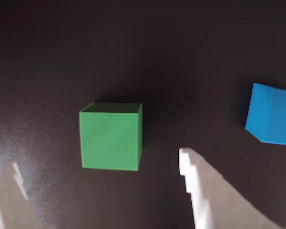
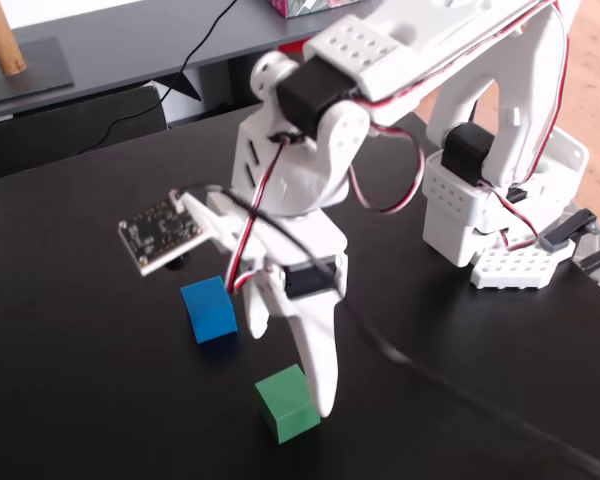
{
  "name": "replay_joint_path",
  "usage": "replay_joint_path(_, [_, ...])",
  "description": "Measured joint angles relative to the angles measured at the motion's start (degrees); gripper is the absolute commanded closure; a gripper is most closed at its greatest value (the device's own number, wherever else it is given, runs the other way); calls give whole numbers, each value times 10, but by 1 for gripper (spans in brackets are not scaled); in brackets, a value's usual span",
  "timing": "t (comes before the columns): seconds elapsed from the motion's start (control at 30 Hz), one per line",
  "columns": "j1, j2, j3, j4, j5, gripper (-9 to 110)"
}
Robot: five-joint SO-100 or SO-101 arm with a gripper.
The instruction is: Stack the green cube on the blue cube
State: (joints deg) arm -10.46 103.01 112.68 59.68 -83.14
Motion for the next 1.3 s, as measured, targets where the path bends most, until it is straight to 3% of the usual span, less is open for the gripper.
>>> replay_joint_path(1.0, [3, -92, 76, -169, 0, 59])
replay_joint_path(1.23, [3, -105, 82, -197, 0, 70])
replay_joint_path(1.3, [3, -105, 82, -197, 0, 79])
